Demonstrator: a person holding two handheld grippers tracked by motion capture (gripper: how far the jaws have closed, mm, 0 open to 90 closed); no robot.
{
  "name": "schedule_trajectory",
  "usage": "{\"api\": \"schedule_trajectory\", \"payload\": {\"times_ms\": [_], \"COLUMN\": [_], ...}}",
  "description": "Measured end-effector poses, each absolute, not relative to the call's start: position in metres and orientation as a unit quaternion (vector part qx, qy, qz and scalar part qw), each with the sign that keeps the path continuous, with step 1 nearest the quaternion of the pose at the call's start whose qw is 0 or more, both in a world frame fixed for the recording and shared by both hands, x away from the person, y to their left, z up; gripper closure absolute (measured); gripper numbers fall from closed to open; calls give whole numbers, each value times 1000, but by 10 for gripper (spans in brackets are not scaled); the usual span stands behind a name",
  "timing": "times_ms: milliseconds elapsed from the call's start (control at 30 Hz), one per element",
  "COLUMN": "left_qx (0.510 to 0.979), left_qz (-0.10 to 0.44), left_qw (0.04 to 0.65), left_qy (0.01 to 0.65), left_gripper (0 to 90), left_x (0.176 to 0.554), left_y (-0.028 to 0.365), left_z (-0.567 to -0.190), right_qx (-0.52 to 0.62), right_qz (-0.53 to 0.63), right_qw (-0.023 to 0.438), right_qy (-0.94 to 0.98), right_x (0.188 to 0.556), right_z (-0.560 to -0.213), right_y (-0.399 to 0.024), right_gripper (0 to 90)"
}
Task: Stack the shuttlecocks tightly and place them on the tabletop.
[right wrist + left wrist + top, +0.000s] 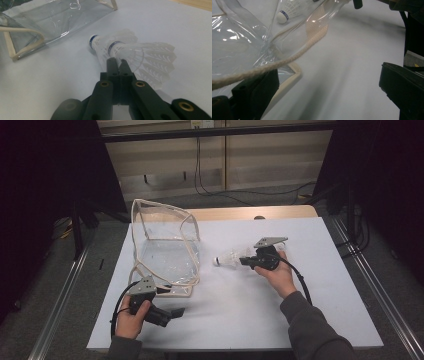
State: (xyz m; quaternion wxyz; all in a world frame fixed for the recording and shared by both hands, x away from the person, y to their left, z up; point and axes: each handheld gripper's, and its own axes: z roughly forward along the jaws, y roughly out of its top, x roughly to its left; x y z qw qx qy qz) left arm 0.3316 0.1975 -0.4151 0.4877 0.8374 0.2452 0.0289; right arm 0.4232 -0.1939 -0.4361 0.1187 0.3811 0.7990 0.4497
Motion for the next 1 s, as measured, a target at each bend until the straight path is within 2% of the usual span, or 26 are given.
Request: {"api": "schedule_trajectory", "payload": {"times_ms": [1000], "left_qx": [839], "left_qz": [27], "left_qw": [486], "left_qy": [245], "left_gripper": [28], "left_x": [332], "left_y": [197], "left_z": [-416], "right_qx": [365], "right_qz": [454], "right_qw": [101], "right_qy": [807], "right_x": [419], "right_z": [-436], "right_y": [-185], "right_gripper": [900]}}
